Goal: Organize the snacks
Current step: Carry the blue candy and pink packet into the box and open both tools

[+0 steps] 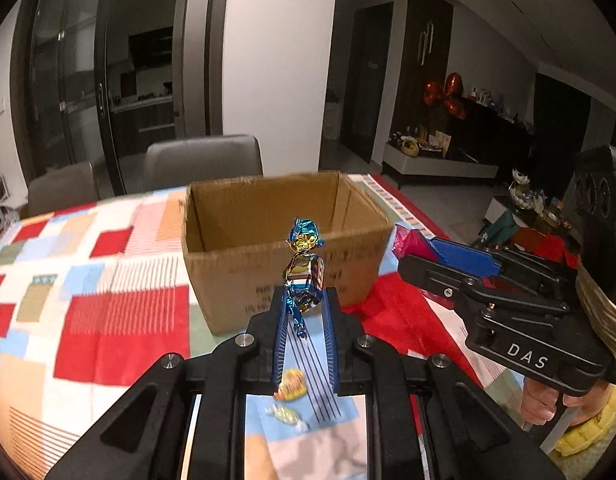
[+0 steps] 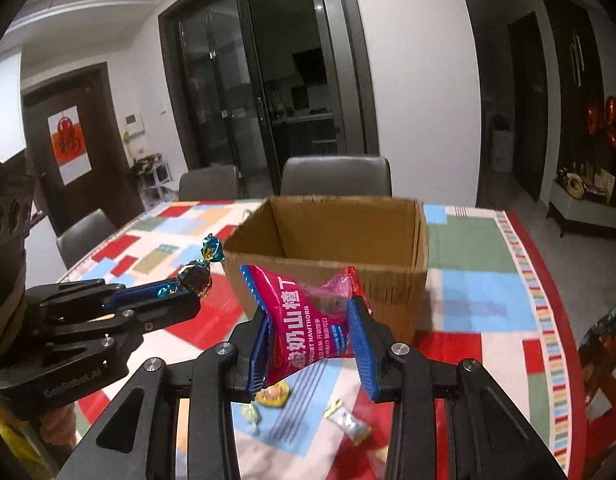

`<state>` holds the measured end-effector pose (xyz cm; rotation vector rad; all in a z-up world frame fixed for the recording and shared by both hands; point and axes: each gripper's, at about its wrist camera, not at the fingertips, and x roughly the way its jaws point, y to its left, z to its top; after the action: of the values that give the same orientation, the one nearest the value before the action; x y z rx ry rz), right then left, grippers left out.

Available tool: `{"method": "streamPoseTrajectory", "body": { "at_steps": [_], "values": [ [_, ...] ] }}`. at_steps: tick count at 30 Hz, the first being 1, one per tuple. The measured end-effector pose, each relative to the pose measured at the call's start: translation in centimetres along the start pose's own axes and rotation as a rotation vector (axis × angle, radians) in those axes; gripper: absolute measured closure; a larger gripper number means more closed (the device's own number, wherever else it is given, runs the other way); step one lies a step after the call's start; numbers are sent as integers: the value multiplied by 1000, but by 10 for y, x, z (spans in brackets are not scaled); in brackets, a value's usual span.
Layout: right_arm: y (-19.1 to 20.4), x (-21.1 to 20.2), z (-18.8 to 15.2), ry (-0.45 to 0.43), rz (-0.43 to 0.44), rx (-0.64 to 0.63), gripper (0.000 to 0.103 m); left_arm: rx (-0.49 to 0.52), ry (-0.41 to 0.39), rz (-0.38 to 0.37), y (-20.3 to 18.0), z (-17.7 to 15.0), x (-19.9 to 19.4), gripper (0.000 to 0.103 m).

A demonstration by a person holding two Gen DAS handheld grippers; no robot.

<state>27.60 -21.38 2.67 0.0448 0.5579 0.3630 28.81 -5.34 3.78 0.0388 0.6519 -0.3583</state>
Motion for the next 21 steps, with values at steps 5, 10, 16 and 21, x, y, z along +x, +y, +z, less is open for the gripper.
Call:
{"method": "streamPoseTrajectory", "body": {
  "at_steps": [5,10,16,21],
  "values": [
    [-6,6,21,-12,-9,-9,65,29,-10,17,4,25,8,85],
    [-10,20,42,-18,-11,-28,65,31,-1,20,12,43,23,85],
    [-12,41,62,-22,-22,-55,65,22,17,29,30,59,50,85],
    [-15,63,73,-10,-32,-64,65,28,38,28,41,67,73,85]
  ]
}}
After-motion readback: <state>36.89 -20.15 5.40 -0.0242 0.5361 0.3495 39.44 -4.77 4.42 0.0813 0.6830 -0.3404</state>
